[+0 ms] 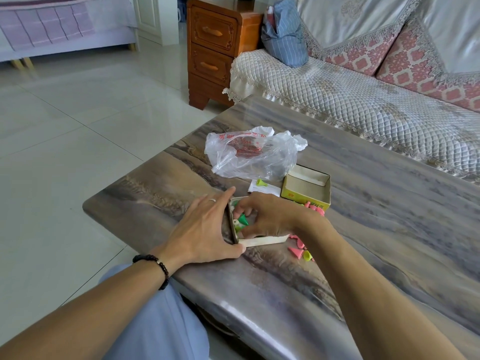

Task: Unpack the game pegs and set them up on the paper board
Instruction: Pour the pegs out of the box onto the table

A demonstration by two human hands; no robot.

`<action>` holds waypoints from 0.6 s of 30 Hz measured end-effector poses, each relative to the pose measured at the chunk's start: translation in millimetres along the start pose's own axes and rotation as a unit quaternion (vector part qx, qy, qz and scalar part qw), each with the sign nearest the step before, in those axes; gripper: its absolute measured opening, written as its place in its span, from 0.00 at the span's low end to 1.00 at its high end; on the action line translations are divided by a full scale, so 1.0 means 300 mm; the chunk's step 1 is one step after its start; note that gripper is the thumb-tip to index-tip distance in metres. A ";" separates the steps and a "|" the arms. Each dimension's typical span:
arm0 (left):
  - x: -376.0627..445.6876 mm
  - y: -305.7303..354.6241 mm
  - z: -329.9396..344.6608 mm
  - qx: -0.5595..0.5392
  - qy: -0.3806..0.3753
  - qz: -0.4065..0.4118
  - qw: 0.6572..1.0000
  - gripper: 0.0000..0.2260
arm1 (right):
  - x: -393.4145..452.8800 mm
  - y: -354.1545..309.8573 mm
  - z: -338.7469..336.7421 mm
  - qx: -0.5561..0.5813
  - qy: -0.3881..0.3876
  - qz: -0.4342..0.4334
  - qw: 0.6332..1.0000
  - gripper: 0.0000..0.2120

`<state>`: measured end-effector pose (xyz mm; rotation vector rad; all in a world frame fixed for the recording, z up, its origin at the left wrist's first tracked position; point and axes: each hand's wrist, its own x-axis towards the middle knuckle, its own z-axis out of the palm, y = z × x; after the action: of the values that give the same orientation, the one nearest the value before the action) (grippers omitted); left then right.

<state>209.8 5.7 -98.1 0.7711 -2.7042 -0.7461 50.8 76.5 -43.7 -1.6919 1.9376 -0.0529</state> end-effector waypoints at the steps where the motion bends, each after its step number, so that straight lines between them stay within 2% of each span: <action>1: 0.002 -0.004 0.002 0.001 -0.001 -0.001 1.000 0.52 | 0.005 -0.005 0.001 -0.003 -0.001 -0.003 1.000 0.17; 5: 0.006 -0.016 0.010 -0.002 -0.008 -0.005 1.000 0.53 | 0.018 -0.017 0.015 0.020 0.016 -0.014 1.000 0.12; 8: 0.007 -0.014 0.010 0.001 -0.008 -0.005 1.000 0.52 | 0.014 0.014 0.033 0.108 0.041 -0.011 0.993 0.08; 10: 0.008 -0.017 0.011 0.006 -0.007 -0.003 1.000 0.52 | 0.004 0.040 0.045 0.150 0.076 -0.001 0.986 0.07; 18: 0.010 -0.020 0.012 0.010 -0.002 0.004 1.000 0.51 | -0.094 0.121 -0.049 0.174 0.242 0.050 0.953 0.04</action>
<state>208.7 1.2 -104.2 0.7638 -2.7213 -0.7199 13.2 105.2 -34.6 -1.4289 2.1904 -0.7907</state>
